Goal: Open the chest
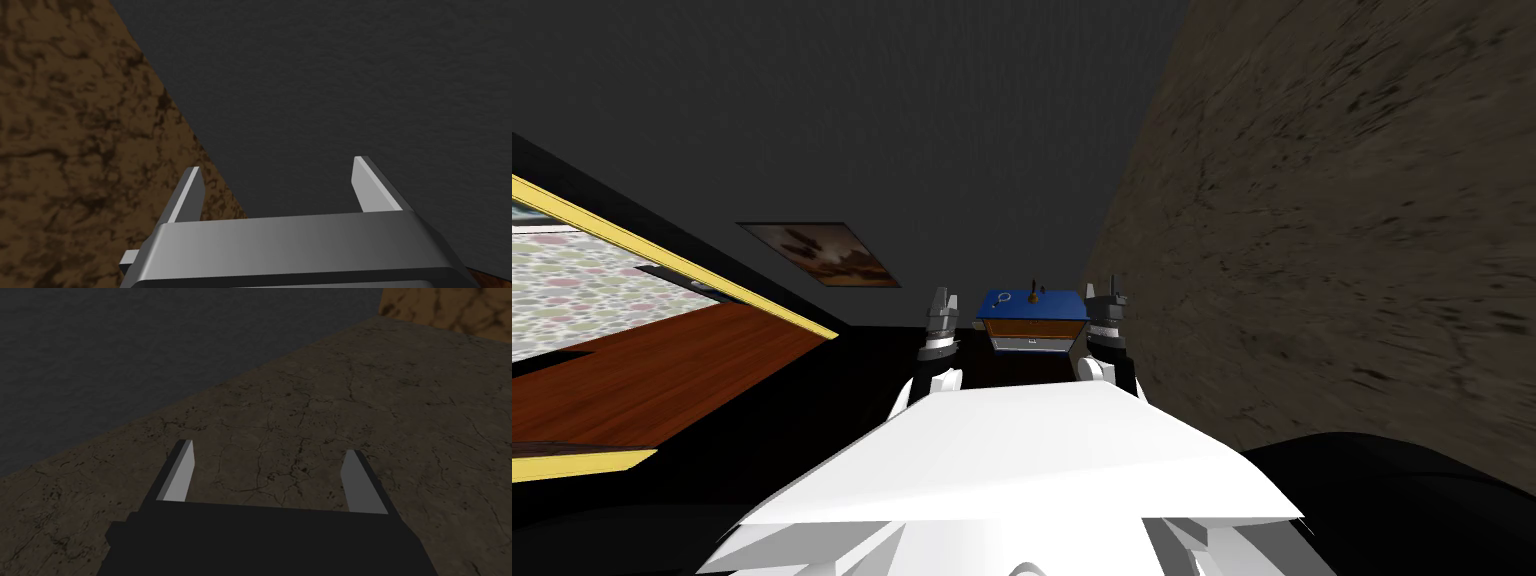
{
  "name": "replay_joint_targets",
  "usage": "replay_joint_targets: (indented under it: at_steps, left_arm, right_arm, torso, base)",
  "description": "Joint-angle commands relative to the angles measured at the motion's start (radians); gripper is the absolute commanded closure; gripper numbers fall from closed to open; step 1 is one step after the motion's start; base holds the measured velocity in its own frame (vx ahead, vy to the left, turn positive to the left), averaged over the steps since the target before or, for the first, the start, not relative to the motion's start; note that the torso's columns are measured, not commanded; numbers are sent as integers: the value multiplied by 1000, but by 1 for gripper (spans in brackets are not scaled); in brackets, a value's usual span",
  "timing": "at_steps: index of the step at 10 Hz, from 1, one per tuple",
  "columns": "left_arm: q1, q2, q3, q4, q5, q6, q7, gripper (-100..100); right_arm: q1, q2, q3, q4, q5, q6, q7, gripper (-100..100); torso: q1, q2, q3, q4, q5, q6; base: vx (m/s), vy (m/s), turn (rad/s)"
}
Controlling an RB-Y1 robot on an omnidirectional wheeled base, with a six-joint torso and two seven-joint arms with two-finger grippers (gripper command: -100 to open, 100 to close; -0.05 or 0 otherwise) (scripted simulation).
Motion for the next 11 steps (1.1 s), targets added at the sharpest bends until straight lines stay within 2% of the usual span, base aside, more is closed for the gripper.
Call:
replay_joint_targets:
  at_steps: [1,9,10,11]
  left_arm:
    - [0,0,0,0,0,0,0,0]
    - [0,0,0,0,0,0,0,0]
    - [0,0,0,0,0,0,0,0]
    - [0,0,0,0,0,0,0,0]
  right_arm:
    - [0,0,0,0,0,0,0,0]
    - [0,0,0,0,0,0,0,0]
    - [0,-34,15,21,33,32,-4,-100]
    - [0,-52,25,36,56,55,-6,-100]
  torso:
    - [0,40,-82,41,0,0]
    - [0,618,-1234,617,0,0]
    - [0,691,-1382,691,0,0]
    - [1,725,-1451,724,0,0]
  base:
    - [0,0,0]
    - [0,0,0]
    - [-2,21,56]
    - [-16,36,63]
